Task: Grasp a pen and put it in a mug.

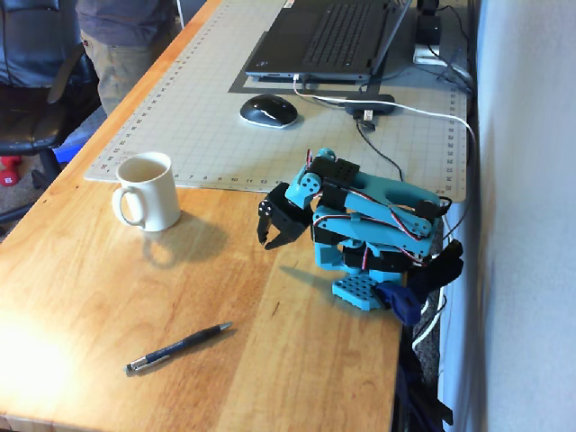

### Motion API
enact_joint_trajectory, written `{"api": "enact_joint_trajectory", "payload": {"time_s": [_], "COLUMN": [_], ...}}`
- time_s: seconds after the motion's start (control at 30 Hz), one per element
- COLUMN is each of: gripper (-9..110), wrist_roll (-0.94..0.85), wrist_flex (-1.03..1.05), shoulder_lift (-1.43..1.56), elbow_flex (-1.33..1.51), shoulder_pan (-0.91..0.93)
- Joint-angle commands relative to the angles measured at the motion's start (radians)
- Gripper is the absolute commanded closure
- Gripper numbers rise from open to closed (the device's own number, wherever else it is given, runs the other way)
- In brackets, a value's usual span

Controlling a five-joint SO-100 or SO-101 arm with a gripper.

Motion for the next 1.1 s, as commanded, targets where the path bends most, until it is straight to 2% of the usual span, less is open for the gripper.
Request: {"api": "enact_joint_trajectory", "payload": {"time_s": [0.0, 0.67, 0.87, 1.07], "gripper": [100, 100, 100, 99], "wrist_roll": [0.006, 0.034, 0.272, 0.534], "wrist_flex": [0.005, -0.009, -0.011, -0.072], "shoulder_lift": [0.028, 0.017, -0.175, -0.502], "elbow_flex": [-0.011, -0.031, -0.176, -0.436], "shoulder_pan": [-0.009, 0.000, -0.017, -0.144]}}
